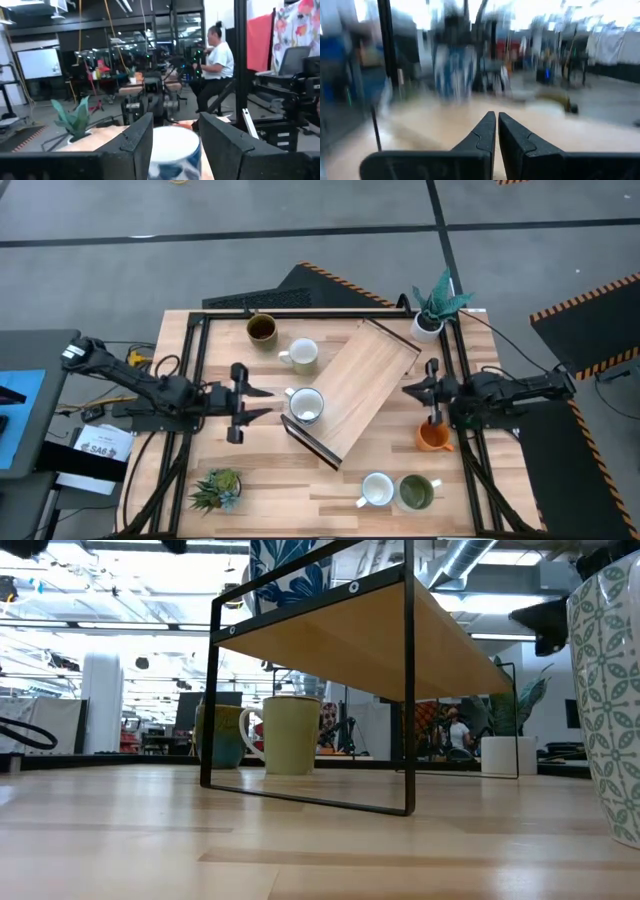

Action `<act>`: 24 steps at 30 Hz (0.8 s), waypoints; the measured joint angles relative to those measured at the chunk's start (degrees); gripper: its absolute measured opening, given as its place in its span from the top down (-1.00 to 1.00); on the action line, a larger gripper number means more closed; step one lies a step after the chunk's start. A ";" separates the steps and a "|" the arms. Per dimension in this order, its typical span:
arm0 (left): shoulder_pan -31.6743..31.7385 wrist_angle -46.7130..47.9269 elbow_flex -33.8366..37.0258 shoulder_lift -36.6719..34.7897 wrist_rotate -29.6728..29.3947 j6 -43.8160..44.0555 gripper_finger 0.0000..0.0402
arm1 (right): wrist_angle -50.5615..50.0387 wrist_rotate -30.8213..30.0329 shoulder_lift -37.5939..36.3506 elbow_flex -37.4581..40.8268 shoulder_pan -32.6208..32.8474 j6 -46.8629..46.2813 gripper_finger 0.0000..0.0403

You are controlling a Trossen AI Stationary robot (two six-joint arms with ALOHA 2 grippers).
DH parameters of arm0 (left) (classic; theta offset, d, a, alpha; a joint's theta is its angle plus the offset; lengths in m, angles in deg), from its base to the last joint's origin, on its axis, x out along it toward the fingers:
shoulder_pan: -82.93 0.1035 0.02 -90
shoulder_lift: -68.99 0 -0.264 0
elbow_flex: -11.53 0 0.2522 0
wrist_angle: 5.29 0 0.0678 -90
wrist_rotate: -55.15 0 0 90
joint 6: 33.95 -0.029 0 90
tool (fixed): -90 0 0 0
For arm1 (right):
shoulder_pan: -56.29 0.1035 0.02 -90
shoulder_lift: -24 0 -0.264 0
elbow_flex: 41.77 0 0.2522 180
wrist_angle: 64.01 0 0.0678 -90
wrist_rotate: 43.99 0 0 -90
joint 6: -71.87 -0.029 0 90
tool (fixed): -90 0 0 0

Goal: Place coffee mugs
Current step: Put the orange mug on the shelf

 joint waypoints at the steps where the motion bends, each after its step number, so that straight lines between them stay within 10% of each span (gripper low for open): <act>1: 0.00 -1.36 0.90 -0.19 -0.32 -0.26 0.27 | 3.79 -0.25 -0.06 0.00 -0.14 -1.75 0.76; 8: 0.07 -3.41 1.46 -2.43 -2.83 -0.27 0.27 | 28.76 2.69 1.94 0.00 -0.31 -14.71 0.76; 15: 0.02 -2.86 1.46 -2.57 -2.02 0.77 0.27 | 31.34 5.84 8.83 -4.91 0.02 -10.63 0.76; 24: 0.02 -1.98 1.46 -2.54 -2.03 0.68 0.27 | -3.57 -4.73 24.03 -29.39 -0.53 -9.08 0.65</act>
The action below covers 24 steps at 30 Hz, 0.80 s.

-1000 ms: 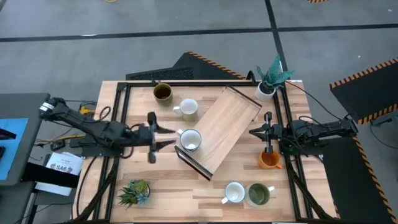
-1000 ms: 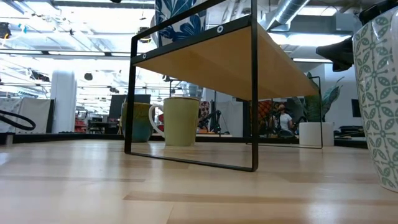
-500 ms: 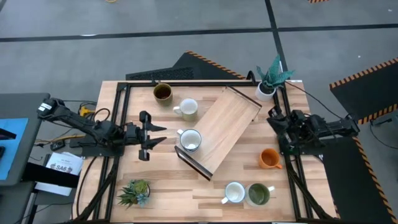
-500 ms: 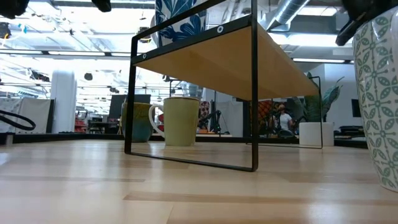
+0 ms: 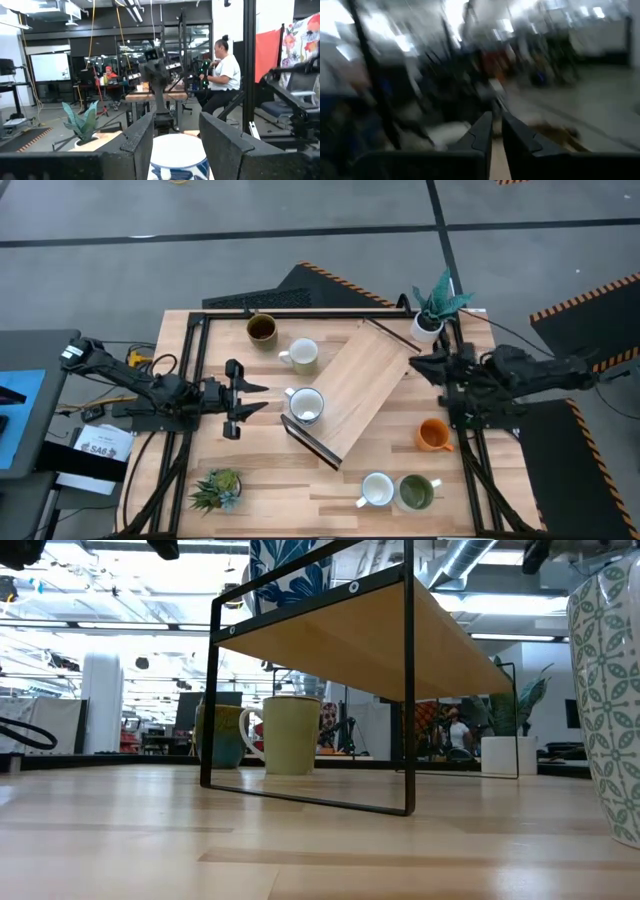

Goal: Place coffee mugs
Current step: Put the orange mug on the shelf

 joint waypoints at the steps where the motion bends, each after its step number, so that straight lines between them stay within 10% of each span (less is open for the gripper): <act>1: 0.00 0.62 0.00 0.00 -0.04 -0.07 0.27 | -7.93 -1.84 1.93 -4.03 0.08 -0.55 0.62; 7: 0.00 2.39 0.00 -0.01 -0.25 -0.22 0.27 | -54.53 -1.11 13.51 -25.02 2.14 -20.54 0.40; 14: 0.00 2.49 0.00 -0.02 -0.27 -0.57 0.27 | -88.39 10.22 22.23 -30.56 7.99 -48.04 0.32; 24: -0.01 3.94 0.00 -0.02 -0.45 0.15 0.27 | -78.79 15.10 25.28 -21.61 21.36 -60.49 0.32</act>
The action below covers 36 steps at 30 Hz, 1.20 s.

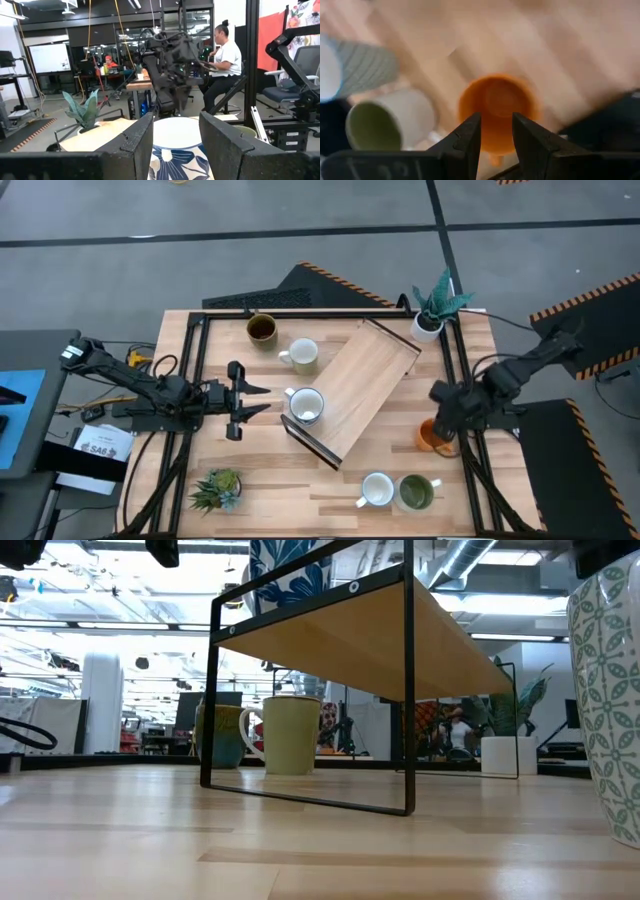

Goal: Place coffee mugs
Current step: Put the orange mug on the shelf

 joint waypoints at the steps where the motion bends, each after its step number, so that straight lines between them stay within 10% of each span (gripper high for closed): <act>1: -0.02 0.13 0.00 0.00 0.01 0.05 0.27 | 1.41 0.39 0.11 0.95 0.93 -0.06 0.32; 36: 0.03 0.95 -0.04 0.00 -2.32 -0.27 0.27 | 2.46 -5.13 5.86 7.69 3.78 13.89 0.32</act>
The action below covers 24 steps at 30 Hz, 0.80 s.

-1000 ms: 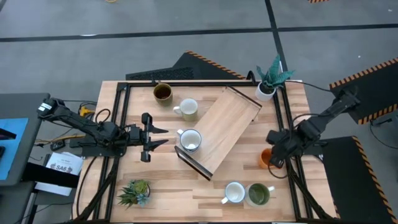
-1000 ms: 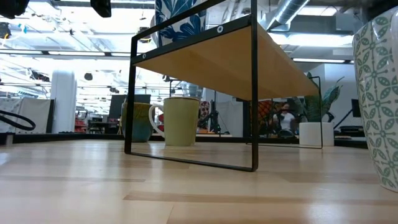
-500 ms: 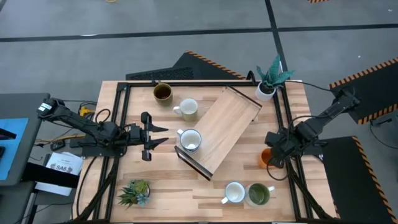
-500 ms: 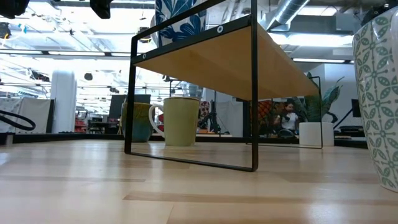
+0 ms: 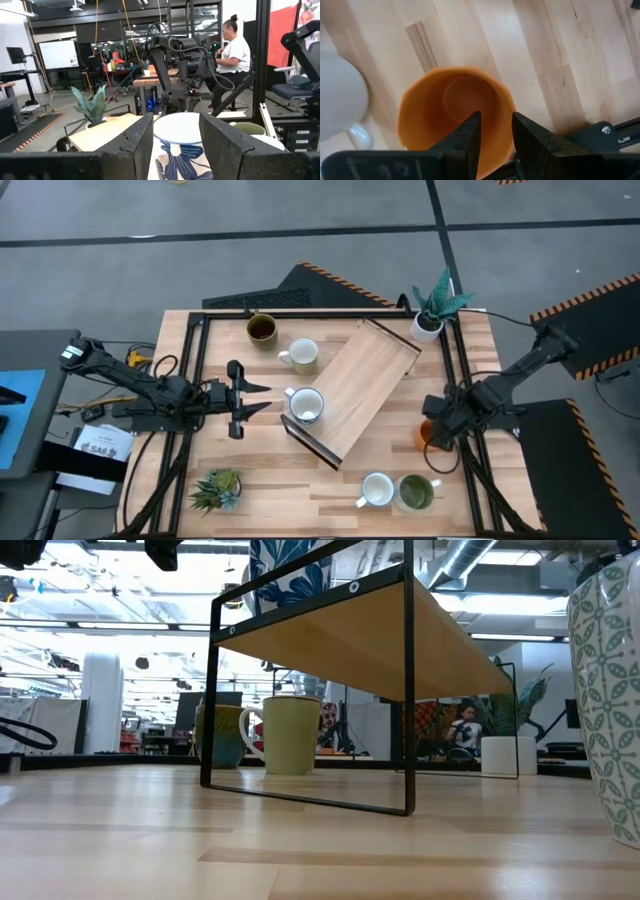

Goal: Place coffee mugs
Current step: Put the orange mug on the shelf

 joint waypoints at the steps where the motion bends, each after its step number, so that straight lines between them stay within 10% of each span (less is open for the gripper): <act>1: 0.00 0.18 0.00 0.00 0.00 0.02 0.27 | -0.07 0.06 0.66 0.00 0.00 0.93 0.32; 24: 0.02 0.63 0.00 0.00 0.01 -0.04 0.27 | -1.07 -0.86 5.91 -3.48 -0.64 8.34 0.32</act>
